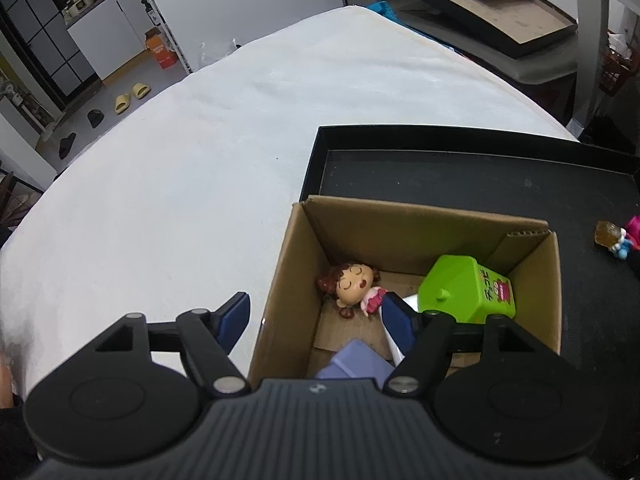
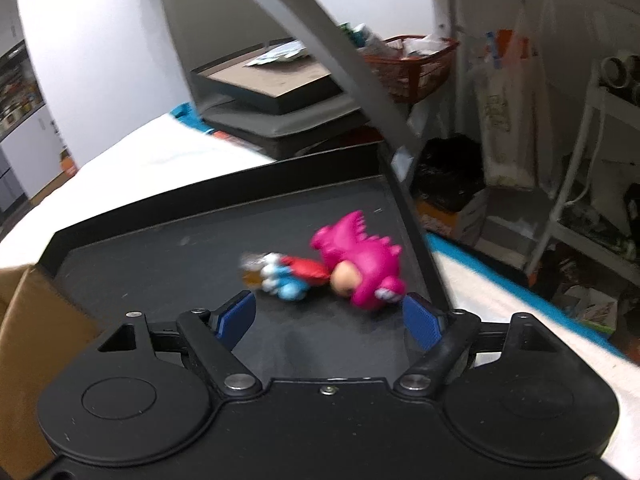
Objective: Organize rigid objects
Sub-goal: 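Move the right gripper to the pink dinosaur figure and grasp it, then carry the pink dinosaur into the cardboard box with the right gripper and release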
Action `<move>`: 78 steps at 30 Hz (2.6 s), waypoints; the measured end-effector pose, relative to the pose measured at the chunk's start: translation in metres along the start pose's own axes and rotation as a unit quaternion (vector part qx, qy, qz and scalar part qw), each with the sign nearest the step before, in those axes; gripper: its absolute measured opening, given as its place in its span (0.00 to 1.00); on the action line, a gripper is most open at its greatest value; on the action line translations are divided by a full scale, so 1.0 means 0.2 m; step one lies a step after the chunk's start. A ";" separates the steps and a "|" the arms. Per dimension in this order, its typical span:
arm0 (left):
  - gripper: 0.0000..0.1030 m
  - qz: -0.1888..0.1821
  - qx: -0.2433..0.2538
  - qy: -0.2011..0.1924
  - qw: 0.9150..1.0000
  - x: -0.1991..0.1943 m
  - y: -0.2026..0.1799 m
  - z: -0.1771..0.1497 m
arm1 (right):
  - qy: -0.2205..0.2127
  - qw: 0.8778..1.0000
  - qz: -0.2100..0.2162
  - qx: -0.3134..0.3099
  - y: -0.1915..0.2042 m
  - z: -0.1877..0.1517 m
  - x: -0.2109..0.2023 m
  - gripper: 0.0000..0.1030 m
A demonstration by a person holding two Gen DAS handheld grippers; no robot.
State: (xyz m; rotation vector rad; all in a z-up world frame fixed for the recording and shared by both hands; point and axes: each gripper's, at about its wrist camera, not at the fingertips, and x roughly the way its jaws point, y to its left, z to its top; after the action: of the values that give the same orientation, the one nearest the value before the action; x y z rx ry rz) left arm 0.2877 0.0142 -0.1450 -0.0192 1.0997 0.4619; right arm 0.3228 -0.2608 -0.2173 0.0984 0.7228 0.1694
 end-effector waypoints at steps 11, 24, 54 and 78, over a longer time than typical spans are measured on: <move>0.69 -0.006 -0.006 0.000 1.000 0.01 0.00 0.03 | 0.005 0.999 -0.026 -0.034 -0.03 0.01 0.07 0.41; 0.69 -0.020 0.005 0.015 1.000 0.03 0.04 0.02 | 0.005 0.999 -0.014 -0.040 -0.03 0.06 0.13 0.39; 0.68 -0.113 -0.004 0.000 0.994 -0.02 0.22 -0.16 | 0.043 0.999 0.008 0.008 0.15 0.10 -0.35 0.39; 0.44 -0.158 -0.030 -0.027 0.987 0.02 0.38 -0.24 | 0.039 0.994 0.044 -0.094 0.75 0.10 -0.62 0.39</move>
State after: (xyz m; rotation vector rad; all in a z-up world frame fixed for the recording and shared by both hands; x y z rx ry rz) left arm 0.2206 0.0736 -0.1553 -0.2306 1.0074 0.2083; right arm 0.2266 -0.1378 -0.0992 -0.0572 0.7777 0.3264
